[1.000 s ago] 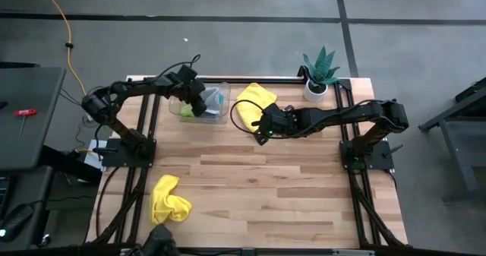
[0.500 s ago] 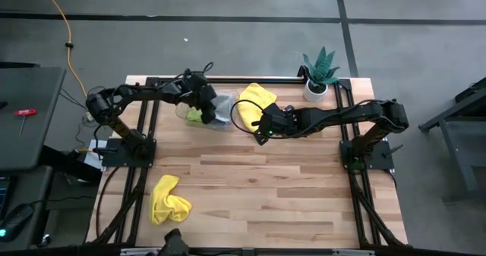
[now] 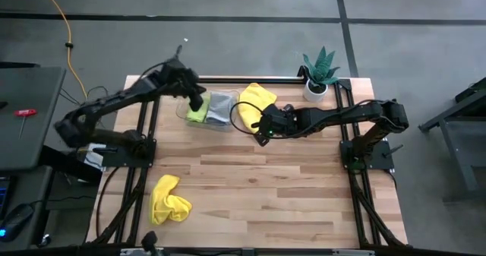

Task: Fold microfiber towels
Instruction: Fold the top yellow towel

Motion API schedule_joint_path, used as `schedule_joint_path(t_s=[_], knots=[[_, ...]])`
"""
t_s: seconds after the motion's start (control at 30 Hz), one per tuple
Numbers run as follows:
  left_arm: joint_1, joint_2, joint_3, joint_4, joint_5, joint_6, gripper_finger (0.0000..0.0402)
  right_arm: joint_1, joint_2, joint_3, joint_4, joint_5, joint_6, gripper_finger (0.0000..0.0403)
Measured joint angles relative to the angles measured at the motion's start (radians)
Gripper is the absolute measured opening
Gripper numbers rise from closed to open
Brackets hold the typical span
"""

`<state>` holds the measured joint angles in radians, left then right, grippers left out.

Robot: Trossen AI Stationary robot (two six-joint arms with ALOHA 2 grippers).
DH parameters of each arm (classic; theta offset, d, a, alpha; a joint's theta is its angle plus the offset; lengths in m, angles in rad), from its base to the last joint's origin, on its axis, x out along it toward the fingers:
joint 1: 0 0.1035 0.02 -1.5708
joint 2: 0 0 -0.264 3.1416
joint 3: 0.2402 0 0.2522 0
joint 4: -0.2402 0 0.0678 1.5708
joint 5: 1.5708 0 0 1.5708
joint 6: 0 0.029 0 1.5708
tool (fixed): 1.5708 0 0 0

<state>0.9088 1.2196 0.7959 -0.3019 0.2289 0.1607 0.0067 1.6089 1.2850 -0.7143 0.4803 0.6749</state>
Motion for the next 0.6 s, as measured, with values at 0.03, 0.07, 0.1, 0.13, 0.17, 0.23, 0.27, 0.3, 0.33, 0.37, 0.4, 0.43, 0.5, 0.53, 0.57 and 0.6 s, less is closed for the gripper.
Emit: schedule_joint_path(t_s=[0.03, 0.07, 0.1, 0.13, 0.17, 0.23, 0.27, 0.3, 0.33, 0.37, 0.4, 0.43, 0.5, 0.53, 0.57, 0.6], knots=[[0.006, -0.034, 0.000, -0.014, 0.020, -0.025, 0.0000, 0.000, 0.000, 0.000, 0.000, -0.006, -0.012, 0.0222], [0.011, -0.066, 0.000, -0.025, 0.056, -0.056, 0.0000, 0.000, 0.000, 0.000, -0.002, -0.018, -0.032, 0.0222], [0.010, -0.099, -0.008, -0.023, 0.098, -0.092, 0.0000, 0.000, 0.000, 0.000, -0.008, -0.042, -0.058, 0.0222], [0.005, -0.141, -0.024, -0.017, 0.149, -0.134, 0.0000, -0.001, 0.000, 0.000, -0.020, -0.071, -0.084, 0.0222], [-0.008, -0.179, -0.044, -0.012, 0.191, -0.174, 0.0000, 0.000, 0.000, 0.000, -0.038, -0.098, -0.106, 0.0222], [-0.062, -0.259, -0.091, 0.012, 0.207, -0.243, 0.0000, 0.000, 0.000, -0.013, -0.067, -0.127, -0.135, 0.0222], [-0.102, -0.299, -0.118, 0.018, 0.189, -0.276, 0.0000, 0.000, -0.001, -0.029, -0.080, -0.140, -0.146, 0.0222], [-0.148, -0.333, -0.144, 0.020, 0.159, -0.314, 0.0000, 0.000, -0.005, -0.051, -0.095, -0.156, -0.156, 0.0222], [-0.202, -0.363, -0.167, 0.021, 0.123, -0.359, 0.0000, 0.000, -0.012, -0.080, -0.105, -0.179, -0.161, 0.0222], [-0.258, -0.393, -0.190, 0.017, 0.084, -0.409, 0.0000, 0.000, -0.021, -0.113, -0.100, -0.205, -0.160, 0.0222], [-0.316, -0.421, -0.206, 0.013, 0.046, -0.458, 0.0000, -0.004, -0.036, -0.153, -0.089, -0.227, -0.157, 0.0222], [-0.376, -0.448, -0.216, 0.016, 0.010, -0.506, 0.0000, -0.007, -0.055, -0.200, -0.072, -0.244, -0.153, 0.0222], [-0.504, -0.498, -0.226, 0.031, -0.084, -0.592, 0.0000, -0.012, -0.101, -0.297, 0.017, -0.275, -0.132, 0.0222], [-0.565, -0.514, -0.226, 0.046, -0.142, -0.630, 0.0000, -0.019, -0.128, -0.345, 0.086, -0.290, -0.118, 0.0222], [-0.626, -0.525, -0.226, 0.068, -0.199, -0.659, 0.0000, -0.029, -0.157, -0.395, 0.167, -0.315, -0.106, 0.0222], [-0.685, -0.535, -0.226, 0.101, -0.256, -0.682, 0.0000, -0.043, -0.178, -0.440, 0.251, -0.334, -0.098, 0.0222]])
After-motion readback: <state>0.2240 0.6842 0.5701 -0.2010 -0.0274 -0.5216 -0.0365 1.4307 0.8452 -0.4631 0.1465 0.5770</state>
